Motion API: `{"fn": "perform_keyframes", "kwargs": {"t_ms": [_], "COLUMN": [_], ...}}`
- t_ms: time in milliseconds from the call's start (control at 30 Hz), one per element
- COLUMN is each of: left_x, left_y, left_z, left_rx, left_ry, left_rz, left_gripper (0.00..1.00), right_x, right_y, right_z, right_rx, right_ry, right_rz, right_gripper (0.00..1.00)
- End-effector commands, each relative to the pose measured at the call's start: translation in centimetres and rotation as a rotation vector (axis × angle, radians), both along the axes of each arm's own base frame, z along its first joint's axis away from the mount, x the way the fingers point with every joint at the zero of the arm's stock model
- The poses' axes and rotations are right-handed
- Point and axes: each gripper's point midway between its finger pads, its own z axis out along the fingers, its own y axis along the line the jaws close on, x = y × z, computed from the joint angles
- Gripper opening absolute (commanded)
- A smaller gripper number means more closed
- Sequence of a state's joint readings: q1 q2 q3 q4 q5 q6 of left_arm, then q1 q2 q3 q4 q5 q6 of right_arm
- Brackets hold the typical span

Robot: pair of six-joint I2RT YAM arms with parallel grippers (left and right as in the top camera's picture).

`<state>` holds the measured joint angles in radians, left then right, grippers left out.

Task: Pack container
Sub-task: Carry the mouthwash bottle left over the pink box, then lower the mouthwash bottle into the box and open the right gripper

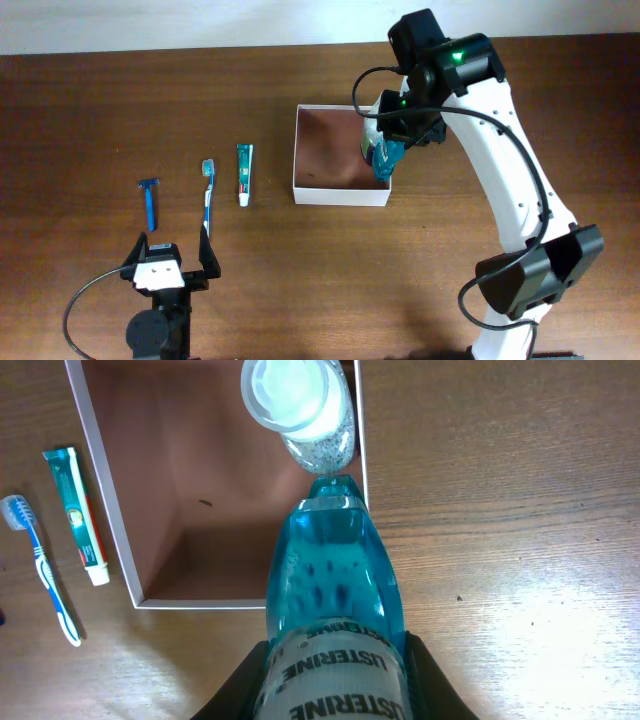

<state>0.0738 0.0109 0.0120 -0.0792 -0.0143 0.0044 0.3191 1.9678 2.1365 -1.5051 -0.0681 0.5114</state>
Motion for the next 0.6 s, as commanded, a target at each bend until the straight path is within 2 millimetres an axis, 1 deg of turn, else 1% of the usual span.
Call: {"fn": "perform_keyframes", "kwargs": {"t_ms": [0, 100, 367, 567], "left_x": [0.0, 0.0, 0.0, 0.0], "left_y": [-0.3, -0.3, -0.3, -0.3], "left_z": [-0.1, -0.1, -0.1, -0.1], "left_rx": [0.011, 0.011, 0.011, 0.011], "left_ry": [0.002, 0.002, 0.002, 0.002], "left_rz": [-0.016, -0.016, -0.016, -0.016], "left_gripper": [0.99, 0.99, 0.99, 0.99], "right_x": [0.4, 0.5, 1.1, 1.3], "right_y": [0.3, 0.4, 0.9, 0.9], "right_z": [-1.0, -1.7, -2.5, -3.8], "right_rx": [-0.019, -0.028, -0.033, -0.047], "right_ry": [0.011, 0.026, 0.027, 0.055], "right_rz": [0.017, 0.034, 0.057, 0.075], "right_gripper": [0.21, 0.21, 0.21, 0.21]}}
